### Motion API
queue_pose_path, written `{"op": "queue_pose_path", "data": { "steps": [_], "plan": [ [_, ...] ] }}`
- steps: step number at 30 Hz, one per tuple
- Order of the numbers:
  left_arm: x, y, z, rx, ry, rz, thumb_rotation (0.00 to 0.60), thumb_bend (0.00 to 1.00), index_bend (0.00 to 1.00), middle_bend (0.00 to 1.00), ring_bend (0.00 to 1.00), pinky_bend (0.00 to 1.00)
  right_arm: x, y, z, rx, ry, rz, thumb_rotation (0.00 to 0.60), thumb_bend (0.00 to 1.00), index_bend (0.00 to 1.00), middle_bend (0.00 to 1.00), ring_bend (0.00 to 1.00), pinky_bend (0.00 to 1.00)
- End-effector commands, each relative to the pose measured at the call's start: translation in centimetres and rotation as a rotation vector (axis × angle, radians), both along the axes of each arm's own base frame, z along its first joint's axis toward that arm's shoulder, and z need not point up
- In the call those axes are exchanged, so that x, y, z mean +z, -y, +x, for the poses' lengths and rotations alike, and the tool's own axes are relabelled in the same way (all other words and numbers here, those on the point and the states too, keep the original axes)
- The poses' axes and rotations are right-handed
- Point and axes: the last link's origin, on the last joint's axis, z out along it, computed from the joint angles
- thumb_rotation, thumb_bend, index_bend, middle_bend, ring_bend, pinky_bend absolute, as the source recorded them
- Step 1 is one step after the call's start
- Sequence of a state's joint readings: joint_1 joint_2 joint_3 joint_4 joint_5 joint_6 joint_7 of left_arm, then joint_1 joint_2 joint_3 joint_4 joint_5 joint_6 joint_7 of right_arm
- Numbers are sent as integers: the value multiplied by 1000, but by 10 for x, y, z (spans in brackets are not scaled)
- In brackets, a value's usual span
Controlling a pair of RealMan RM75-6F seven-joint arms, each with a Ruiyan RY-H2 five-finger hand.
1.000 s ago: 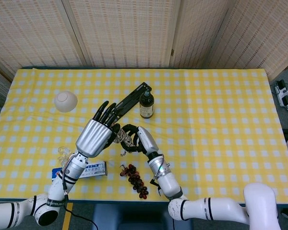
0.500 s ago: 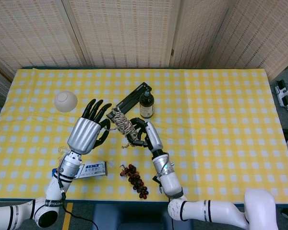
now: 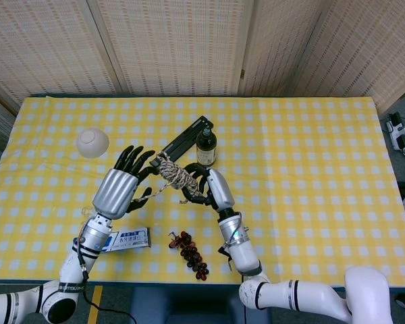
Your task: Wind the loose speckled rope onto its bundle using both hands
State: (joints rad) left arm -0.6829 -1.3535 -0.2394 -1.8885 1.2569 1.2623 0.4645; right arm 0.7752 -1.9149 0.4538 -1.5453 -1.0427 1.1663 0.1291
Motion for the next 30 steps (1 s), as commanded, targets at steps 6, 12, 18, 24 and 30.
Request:
{"op": "queue_pose_path", "data": {
  "steps": [6,12,18,24,30],
  "plan": [
    [-1,3,-13,50,-18,-63,600,428,222,114,0,0,9,5,-6,62,-165,-108,600,737,919,781,802,702],
    [7,-1,-43,135,-52,-60,600,422,183,95,0,0,22,7,-15,103,-271,-158,600,737,920,781,805,702],
    [25,-7,-90,217,-56,25,600,424,205,94,15,0,36,8,-25,124,-331,-179,600,738,919,780,805,702],
    [46,3,-138,277,-90,118,600,425,243,94,21,0,46,6,-33,135,-353,-179,600,737,920,781,805,702],
    [62,29,-177,320,-106,182,600,425,261,94,21,0,53,5,-39,144,-375,-174,600,737,919,780,811,702]
  ]
}}
